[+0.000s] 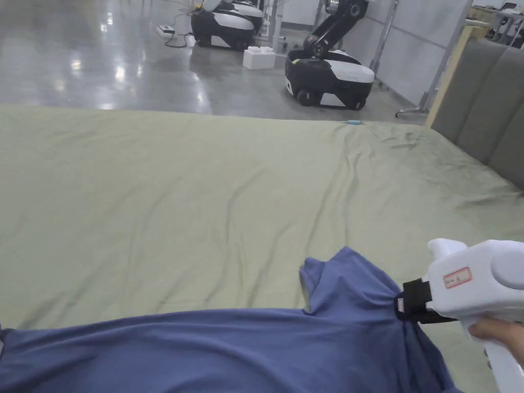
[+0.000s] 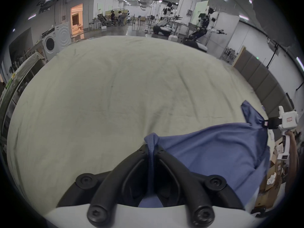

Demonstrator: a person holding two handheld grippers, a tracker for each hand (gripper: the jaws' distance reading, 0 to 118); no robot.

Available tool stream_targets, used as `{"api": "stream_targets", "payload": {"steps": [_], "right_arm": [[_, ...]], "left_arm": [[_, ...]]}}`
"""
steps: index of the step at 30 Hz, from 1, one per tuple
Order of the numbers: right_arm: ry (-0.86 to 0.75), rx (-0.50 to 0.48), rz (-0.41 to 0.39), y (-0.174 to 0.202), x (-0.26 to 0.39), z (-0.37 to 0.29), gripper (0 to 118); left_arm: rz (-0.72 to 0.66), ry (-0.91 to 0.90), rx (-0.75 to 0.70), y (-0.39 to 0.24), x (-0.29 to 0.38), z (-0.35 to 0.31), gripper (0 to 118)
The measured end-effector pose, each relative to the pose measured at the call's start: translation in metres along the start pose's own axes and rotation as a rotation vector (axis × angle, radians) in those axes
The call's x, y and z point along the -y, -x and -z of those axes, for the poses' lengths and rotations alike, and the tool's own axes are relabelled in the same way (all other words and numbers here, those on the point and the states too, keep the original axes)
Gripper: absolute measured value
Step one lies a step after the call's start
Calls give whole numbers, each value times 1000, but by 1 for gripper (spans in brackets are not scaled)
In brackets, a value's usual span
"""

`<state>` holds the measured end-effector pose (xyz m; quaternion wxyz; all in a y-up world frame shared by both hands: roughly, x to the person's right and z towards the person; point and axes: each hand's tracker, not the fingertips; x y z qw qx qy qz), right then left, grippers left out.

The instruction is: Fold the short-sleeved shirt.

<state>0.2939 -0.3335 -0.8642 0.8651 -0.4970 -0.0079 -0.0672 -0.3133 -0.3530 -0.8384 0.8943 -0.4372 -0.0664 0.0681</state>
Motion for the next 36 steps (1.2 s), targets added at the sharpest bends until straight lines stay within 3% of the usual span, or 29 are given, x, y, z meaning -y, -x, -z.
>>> {"api": "stream_targets", "payload": {"steps": [4,7,11,15,19,22,24,25,26,29,30,32,36], "right_arm": [[-70,-60,-24,2,32,-58,4],[-110,-61,-49,-1,71,-103,4],[-115,-47,-23,-8,125,-136,4],[-4,46,-52,-6,178,-128,4],[79,67,-35,-9,206,-91,4],[80,83,-40,-3,210,-73,4],[39,98,-72,-4,209,-70,14],[11,102,-88,-3,211,-69,16],[-6,95,-87,-3,214,-68,17],[-66,69,14,-9,227,-67,18],[-86,74,28,-8,230,-68,18],[-84,106,24,0,233,-69,18],[-61,196,-177,18,227,-69,18]], "left_arm": [[-24,-79,24,7,23,-66,5],[-68,-104,40,17,49,-111,5],[-109,-75,46,20,89,-138,5],[-116,30,26,13,138,-125,5],[-137,143,-25,18,172,-93,5],[-177,108,-8,21,174,-84,5],[-172,98,-8,19,170,-85,6],[-160,92,-5,19,171,-81,10],[-159,86,0,20,173,-78,25],[-258,-57,174,15,192,-79,92],[-278,-105,223,8,197,-79,93],[-245,-79,115,-4,201,-79,93],[-120,-7,79,-7,184,-85,93]]}}
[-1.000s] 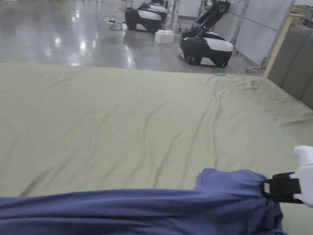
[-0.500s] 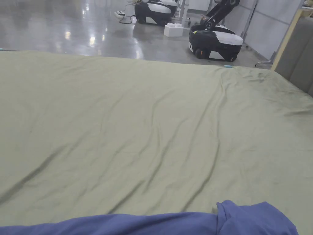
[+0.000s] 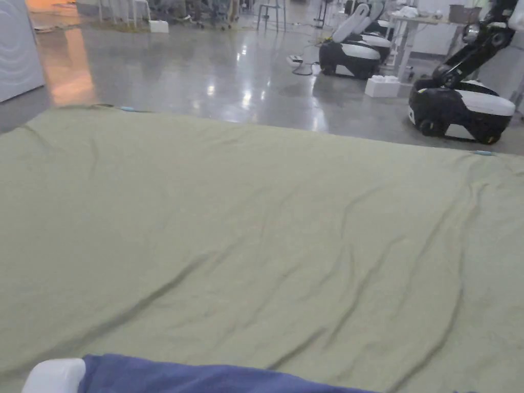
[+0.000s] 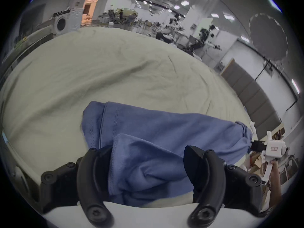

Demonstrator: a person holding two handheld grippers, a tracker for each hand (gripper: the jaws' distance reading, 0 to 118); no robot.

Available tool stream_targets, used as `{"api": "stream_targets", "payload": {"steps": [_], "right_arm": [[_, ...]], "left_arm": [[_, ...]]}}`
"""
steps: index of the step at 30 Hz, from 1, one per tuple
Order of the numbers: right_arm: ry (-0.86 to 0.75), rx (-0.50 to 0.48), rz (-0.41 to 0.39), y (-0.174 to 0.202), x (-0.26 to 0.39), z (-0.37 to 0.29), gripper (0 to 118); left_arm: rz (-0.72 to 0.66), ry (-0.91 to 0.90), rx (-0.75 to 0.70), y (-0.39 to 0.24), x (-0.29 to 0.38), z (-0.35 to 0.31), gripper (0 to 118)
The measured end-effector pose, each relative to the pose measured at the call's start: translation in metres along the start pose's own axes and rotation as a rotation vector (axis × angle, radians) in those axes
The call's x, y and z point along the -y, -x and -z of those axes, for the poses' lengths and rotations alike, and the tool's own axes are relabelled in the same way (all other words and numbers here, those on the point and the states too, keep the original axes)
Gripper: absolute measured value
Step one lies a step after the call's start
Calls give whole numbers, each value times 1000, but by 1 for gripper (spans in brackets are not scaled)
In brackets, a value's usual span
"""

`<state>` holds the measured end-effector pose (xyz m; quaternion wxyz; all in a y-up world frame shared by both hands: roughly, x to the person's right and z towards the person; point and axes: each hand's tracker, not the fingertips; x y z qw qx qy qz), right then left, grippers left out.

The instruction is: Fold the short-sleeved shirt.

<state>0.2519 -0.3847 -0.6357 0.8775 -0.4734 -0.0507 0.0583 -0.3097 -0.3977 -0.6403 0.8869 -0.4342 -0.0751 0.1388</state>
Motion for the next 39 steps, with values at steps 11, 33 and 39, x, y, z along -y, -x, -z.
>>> {"api": "stream_targets", "payload": {"steps": [11,33,39], "right_arm": [[-178,-222,240,-23,16,-103,118],[-65,-204,121,33,1,-93,2],[-73,-198,82,51,-5,-108,2]], "left_arm": [[-10,-232,-177,4,10,-126,93],[-393,-77,201,109,4,-32,97],[-519,-24,532,140,3,18,107]]}}
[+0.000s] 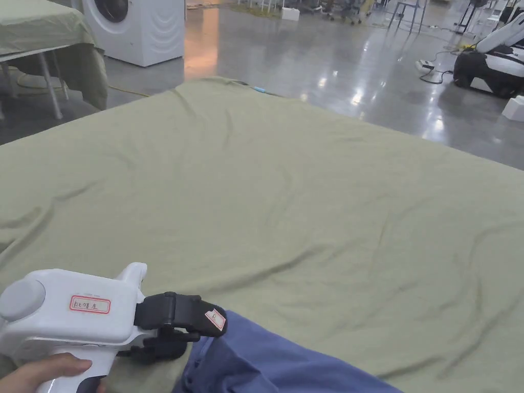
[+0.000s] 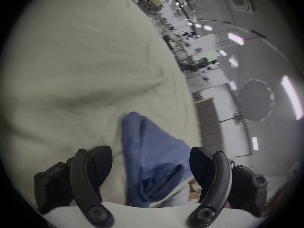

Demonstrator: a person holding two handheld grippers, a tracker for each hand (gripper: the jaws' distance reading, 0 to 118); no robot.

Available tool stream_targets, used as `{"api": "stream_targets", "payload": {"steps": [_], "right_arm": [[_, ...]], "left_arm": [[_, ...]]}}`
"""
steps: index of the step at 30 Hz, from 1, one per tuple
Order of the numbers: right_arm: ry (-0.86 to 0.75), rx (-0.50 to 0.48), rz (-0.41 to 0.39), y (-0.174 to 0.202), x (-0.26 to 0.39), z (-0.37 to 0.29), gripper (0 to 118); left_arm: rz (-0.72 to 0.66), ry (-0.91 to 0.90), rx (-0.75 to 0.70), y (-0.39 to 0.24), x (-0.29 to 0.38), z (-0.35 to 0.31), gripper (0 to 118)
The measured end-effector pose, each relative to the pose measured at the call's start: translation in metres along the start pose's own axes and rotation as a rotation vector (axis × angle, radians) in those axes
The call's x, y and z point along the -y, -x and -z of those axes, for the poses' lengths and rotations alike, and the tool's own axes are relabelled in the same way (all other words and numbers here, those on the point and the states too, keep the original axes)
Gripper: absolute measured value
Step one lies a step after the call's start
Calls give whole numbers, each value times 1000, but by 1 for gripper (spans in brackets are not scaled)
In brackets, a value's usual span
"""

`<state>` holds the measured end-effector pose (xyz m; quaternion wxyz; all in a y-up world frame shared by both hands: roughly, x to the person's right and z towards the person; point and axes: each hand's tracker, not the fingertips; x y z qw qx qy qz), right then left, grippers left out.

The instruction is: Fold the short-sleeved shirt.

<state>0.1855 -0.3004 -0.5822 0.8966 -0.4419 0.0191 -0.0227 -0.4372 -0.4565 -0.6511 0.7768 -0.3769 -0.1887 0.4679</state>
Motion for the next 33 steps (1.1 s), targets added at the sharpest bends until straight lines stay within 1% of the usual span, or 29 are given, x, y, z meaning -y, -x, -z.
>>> {"api": "stream_targets", "payload": {"steps": [2,3,4,5,6,7,8,9,10,11,13,17,21,24,27,28,29,31,33], "right_arm": [[6,-11,-7,6,-4,-2,2],[10,-18,-10,10,-6,-3,2],[10,-25,-16,14,-7,-4,2],[9,-32,-24,16,-10,-4,2],[4,-38,-34,21,-12,-5,2],[2,-42,-43,25,-13,-7,2],[1,-49,-48,28,-14,-8,2],[0,-61,-49,29,-18,-9,2],[-2,-82,-45,30,-20,-11,2],[-6,-93,-40,31,-21,-13,2],[-17,-91,-31,32,-26,-15,2],[-45,-64,-23,33,-33,-19,2],[-52,-51,-18,32,-36,-23,2],[-59,-44,-21,29,-35,-25,2],[-71,-40,-12,26,-34,-25,2],[-79,-34,-8,25,-33,-25,2],[-89,-26,-3,25,-33,-24,2],[-103,-20,6,22,-32,-23,2],[-106,-35,13,19,-32,-20,2]], "left_arm": [[-133,73,166,14,0,14,105],[-243,110,249,23,5,26,101],[-287,109,266,27,13,37,89],[-275,104,245,28,16,43,61],[-218,99,173,29,15,48,26],[-163,117,59,27,13,52,5],[-129,126,-42,23,19,54,5],[-163,101,109,20,19,54,5],[-214,90,143,18,18,48,5],[-239,76,143,17,18,44,5],[-242,32,154,22,20,34,5],[-358,8,252,35,24,21,5],[-291,-57,167,34,10,-9,5],[-335,-180,117,42,-8,-48,5],[-276,-285,-41,32,-30,-90,5],[-247,-291,-116,13,-28,-101,5],[-210,-279,-152,2,-30,-105,5],[-123,-252,-153,-27,-30,-100,5],[-71,-220,-109,-54,-26,-82,5]]}}
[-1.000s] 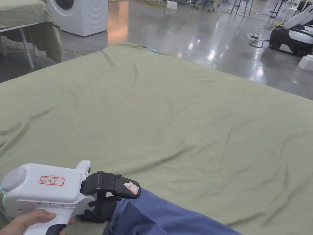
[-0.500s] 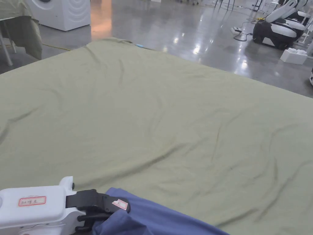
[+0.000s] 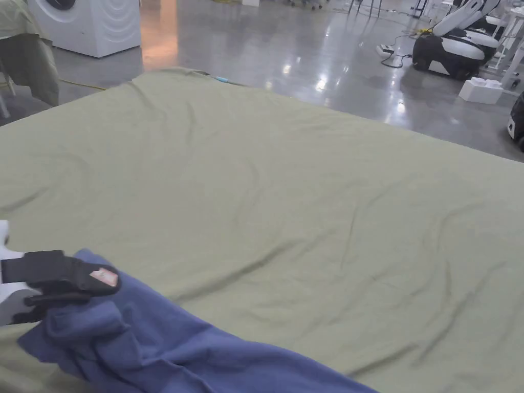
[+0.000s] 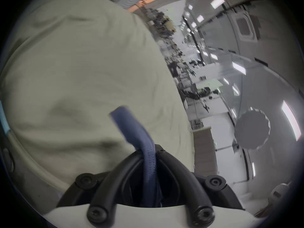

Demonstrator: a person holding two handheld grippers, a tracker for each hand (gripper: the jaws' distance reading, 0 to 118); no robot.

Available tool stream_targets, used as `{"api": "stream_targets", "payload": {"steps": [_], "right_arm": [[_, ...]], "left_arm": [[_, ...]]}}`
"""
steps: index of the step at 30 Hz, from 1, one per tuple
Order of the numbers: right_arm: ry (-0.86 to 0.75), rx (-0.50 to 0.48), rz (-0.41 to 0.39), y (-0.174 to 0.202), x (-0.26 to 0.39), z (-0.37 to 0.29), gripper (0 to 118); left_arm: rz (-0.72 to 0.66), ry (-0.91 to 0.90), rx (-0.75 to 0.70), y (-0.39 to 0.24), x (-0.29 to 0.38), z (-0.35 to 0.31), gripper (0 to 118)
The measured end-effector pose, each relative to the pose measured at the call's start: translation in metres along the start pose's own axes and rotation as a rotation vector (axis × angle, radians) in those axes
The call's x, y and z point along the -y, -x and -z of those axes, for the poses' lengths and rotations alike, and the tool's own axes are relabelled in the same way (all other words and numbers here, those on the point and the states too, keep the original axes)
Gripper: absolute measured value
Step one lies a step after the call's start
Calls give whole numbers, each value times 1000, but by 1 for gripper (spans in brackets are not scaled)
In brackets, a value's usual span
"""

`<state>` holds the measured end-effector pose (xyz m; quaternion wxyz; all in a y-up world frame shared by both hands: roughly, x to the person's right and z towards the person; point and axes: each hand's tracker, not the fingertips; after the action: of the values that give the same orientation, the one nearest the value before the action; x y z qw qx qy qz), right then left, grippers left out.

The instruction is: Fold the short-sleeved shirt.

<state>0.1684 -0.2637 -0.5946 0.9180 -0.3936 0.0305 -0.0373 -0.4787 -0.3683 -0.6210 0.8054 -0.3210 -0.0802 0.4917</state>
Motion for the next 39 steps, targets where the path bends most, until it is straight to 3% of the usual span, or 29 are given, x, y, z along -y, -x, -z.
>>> {"api": "stream_targets", "payload": {"steps": [5,10,13,15,17,20,22,24,27,28,30,31,32,34,35,39], "right_arm": [[15,-49,3,-2,7,4,2],[13,-42,43,-15,16,0,2],[17,-23,68,-24,20,-1,2],[20,-16,75,-28,23,-1,2],[23,-14,83,-30,25,2,2],[32,-26,95,-31,26,5,2],[39,-34,97,-31,26,8,2],[41,-40,98,-31,26,11,2],[49,-49,105,-32,28,16,2],[55,-53,109,-33,29,18,2],[70,-61,117,-33,30,22,2],[77,-64,119,-33,30,24,2],[83,-65,121,-33,30,26,2],[92,-67,126,-32,31,29,2],[95,-69,130,-31,32,29,2],[95,-88,136,-30,34,26,2]], "left_arm": [[8,196,94,-45,42,74,5],[144,464,97,-82,99,158,5],[125,537,73,-90,127,190,7],[75,529,40,-87,133,205,37],[-9,478,90,-86,138,210,82],[-153,469,268,-89,138,208,87],[-160,481,302,-91,129,196,87],[-57,498,277,-98,122,173,87],[177,431,64,-92,102,140,81],[268,399,-37,-92,98,131,74],[354,390,-171,-89,99,126,43],[350,418,-173,-89,105,130,24],[308,437,-130,-86,111,135,18],[181,538,17,-83,132,154,18],[180,573,50,-84,140,165,18],[230,666,-30,-75,175,212,14]]}}
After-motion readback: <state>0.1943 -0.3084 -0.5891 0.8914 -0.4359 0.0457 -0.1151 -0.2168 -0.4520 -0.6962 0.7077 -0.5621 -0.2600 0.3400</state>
